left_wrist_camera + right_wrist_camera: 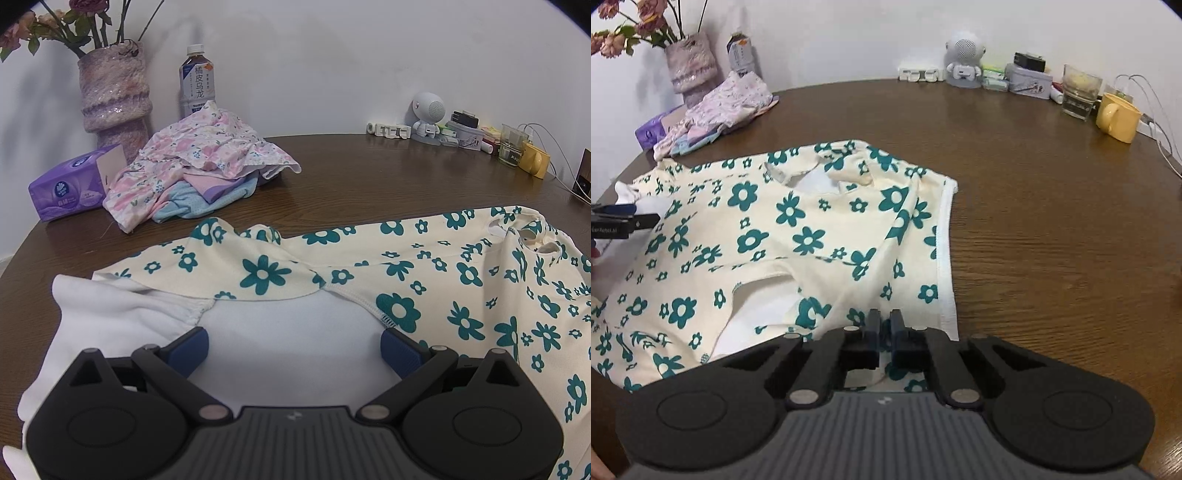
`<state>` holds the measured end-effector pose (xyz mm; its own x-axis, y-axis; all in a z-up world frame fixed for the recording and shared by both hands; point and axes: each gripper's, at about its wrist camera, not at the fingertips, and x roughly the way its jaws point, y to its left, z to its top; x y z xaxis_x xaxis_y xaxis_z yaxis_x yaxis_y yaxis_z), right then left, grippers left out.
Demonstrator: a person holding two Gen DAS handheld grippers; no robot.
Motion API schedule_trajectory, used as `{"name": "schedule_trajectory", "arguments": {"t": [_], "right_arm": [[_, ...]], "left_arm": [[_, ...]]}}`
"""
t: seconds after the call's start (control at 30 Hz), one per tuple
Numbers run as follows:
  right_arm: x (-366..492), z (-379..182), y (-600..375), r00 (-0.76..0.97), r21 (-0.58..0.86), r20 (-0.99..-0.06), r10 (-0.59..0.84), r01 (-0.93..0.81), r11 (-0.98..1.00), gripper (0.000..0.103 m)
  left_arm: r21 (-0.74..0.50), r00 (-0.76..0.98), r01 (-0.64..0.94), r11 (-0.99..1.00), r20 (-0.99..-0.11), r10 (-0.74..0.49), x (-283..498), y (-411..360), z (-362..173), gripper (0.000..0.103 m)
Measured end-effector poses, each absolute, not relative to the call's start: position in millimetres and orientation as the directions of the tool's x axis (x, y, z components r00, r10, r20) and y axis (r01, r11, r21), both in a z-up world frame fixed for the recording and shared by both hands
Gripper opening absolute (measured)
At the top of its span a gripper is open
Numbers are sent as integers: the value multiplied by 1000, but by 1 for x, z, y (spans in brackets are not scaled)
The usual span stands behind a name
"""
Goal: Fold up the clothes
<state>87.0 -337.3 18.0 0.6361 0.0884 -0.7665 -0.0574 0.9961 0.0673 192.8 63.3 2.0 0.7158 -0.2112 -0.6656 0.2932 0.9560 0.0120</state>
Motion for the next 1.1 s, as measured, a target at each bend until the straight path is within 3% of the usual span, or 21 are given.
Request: {"name": "schedule_trajectory", "arguments": {"t": [0.17, 0.27, 0.37, 0.43, 0.6, 0.67, 0.73, 0.8, 0.97, 1.03, 1.1], "right_arm": [[84, 22, -353, 642, 25, -766, 23, -6, 1000, 0], [83, 24, -358, 642, 85, -764, 62, 5, 996, 2], [80, 29, -358, 666, 148, -739, 102, 12, 989, 21], [81, 28, -353, 680, 125, -727, 91, 0, 992, 42], [91, 15, -342, 656, 77, -753, 59, -1, 997, 41], [91, 13, -337, 652, 57, -757, 49, -9, 998, 32], [89, 13, -339, 656, 74, -753, 58, -3, 997, 12], [86, 15, -344, 664, 93, -744, 69, 1, 996, 7], [83, 16, -363, 682, 189, -717, 143, -7, 982, 10], [79, 14, -371, 682, 247, -712, 167, 20, 969, 34], [72, 17, -382, 704, 316, -683, 194, 44, 948, 34]], "left_arm": [[12, 716, 293, 956, -665, -211, 193, 63, 2, 100], [12, 717, 292, 956, -665, -210, 193, 63, 2, 100], [12, 718, 291, 957, -664, -209, 192, 63, 2, 100], [13, 718, 290, 957, -664, -209, 192, 63, 2, 100], [12, 718, 290, 957, -663, -210, 192, 63, 2, 100], [12, 718, 290, 957, -663, -210, 192, 64, 2, 100], [12, 719, 290, 957, -663, -209, 192, 63, 2, 100], [12, 719, 290, 957, -663, -209, 192, 63, 1, 100], [12, 719, 290, 957, -663, -209, 192, 63, 1, 100], [12, 719, 289, 957, -663, -209, 192, 64, 1, 100], [12, 719, 289, 957, -663, -209, 191, 63, 1, 100]]}}
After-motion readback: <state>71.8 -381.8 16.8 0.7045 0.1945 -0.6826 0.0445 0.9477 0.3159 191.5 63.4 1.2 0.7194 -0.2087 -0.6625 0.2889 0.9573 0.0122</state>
